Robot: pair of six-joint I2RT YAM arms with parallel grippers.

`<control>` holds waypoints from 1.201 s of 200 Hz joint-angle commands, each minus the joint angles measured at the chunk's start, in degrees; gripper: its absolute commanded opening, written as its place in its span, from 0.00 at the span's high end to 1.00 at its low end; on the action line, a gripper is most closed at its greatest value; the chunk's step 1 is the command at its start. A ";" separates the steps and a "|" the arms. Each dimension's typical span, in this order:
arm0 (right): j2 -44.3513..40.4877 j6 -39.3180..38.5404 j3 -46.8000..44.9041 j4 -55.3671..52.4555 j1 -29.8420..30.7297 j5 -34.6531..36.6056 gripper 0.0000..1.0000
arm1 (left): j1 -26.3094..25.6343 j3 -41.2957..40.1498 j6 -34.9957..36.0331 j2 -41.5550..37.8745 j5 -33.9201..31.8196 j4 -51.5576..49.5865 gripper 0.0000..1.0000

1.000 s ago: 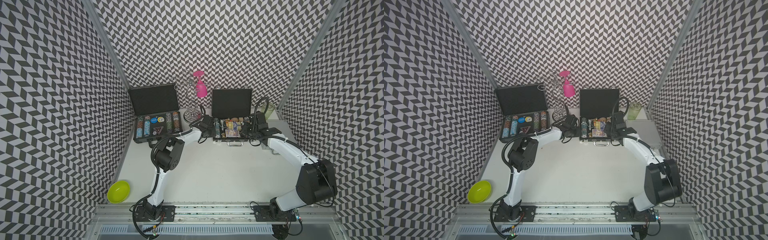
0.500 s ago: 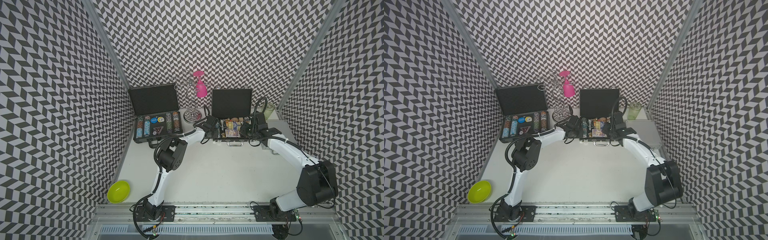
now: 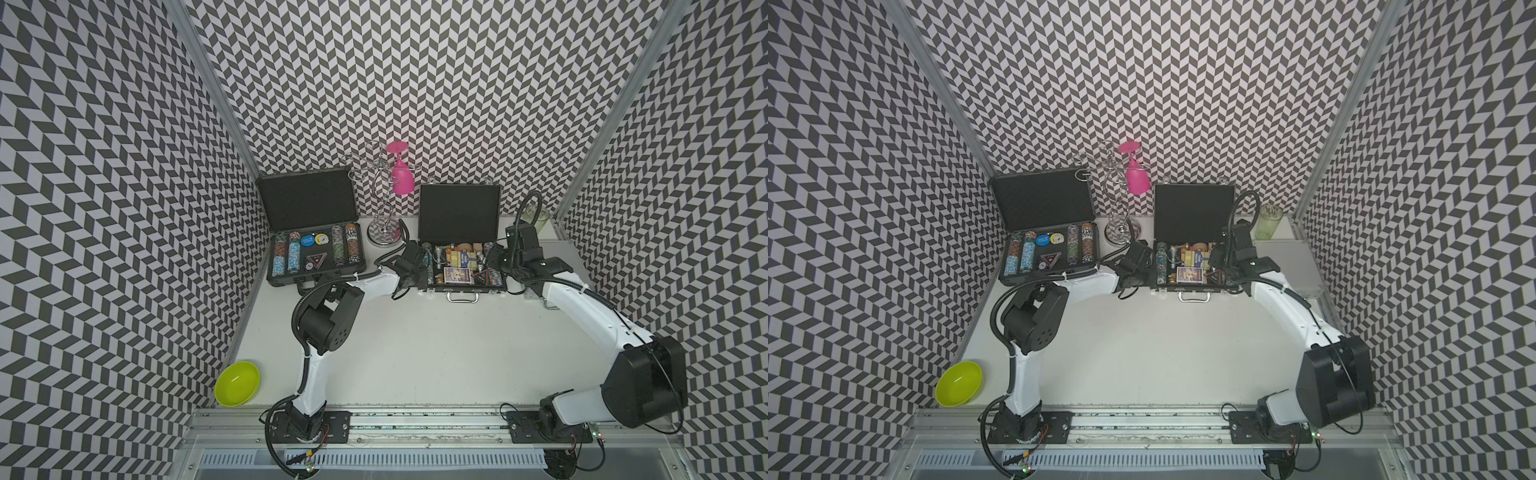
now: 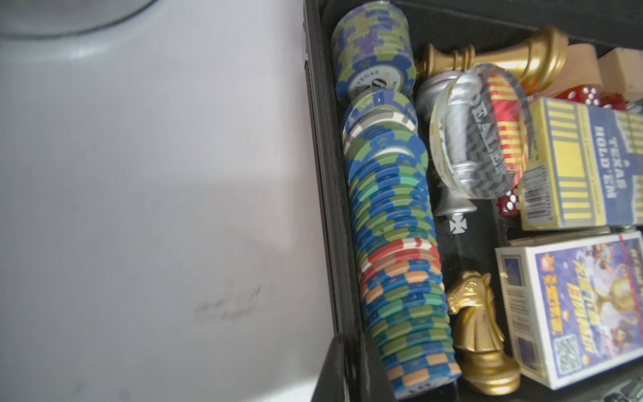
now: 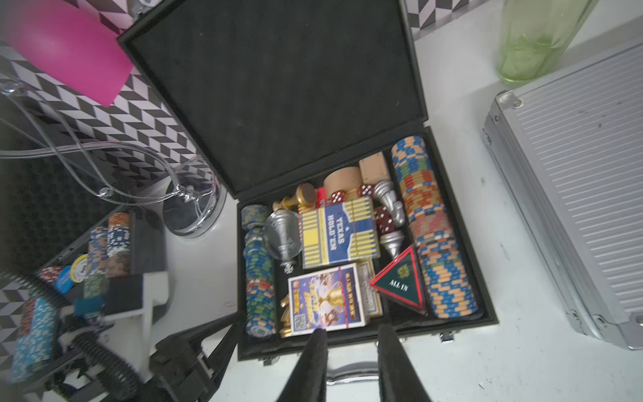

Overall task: Close the poker set cases
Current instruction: Move the poker set case to the center of the board.

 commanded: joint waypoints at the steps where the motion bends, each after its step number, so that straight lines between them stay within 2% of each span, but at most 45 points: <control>1: -0.94 -1.08 1.49 0.17 0.23 4.96 0.72 | -1.69 -7.65 3.22 -4.97 4.32 -6.39 0.94; 68: 0.94 -1.50 2.92 -1.13 0.23 7.87 0.72 | -2.44 -24.98 -0.91 -21.35 7.61 -5.45 0.94; 97: 1.38 -1.80 2.65 -2.20 0.23 6.07 0.72 | -2.44 -32.06 -3.08 -27.74 9.21 -5.34 0.94; 153: 0.65 -3.53 -3.31 -2.31 0.25 1.59 0.70 | -4.20 -38.77 -7.77 -36.05 11.41 -5.41 0.93; 181: 0.17 -3.61 -4.62 -1.81 0.23 0.34 0.69 | -4.29 -39.26 -8.40 -36.34 12.52 -5.20 0.84; 206: -0.55 -4.23 -2.79 -2.25 0.23 -1.62 0.65 | -4.22 -36.26 -7.64 -36.79 11.02 -7.81 0.66; 225: -0.13 -3.93 -0.99 -2.19 0.11 0.21 0.59 | -3.30 -33.07 -6.21 -37.38 9.83 -10.19 0.57; 240: 0.59 -5.21 0.25 -0.44 -0.72 -1.24 0.51 | -1.79 -31.07 -5.11 -37.42 9.45 -11.44 0.53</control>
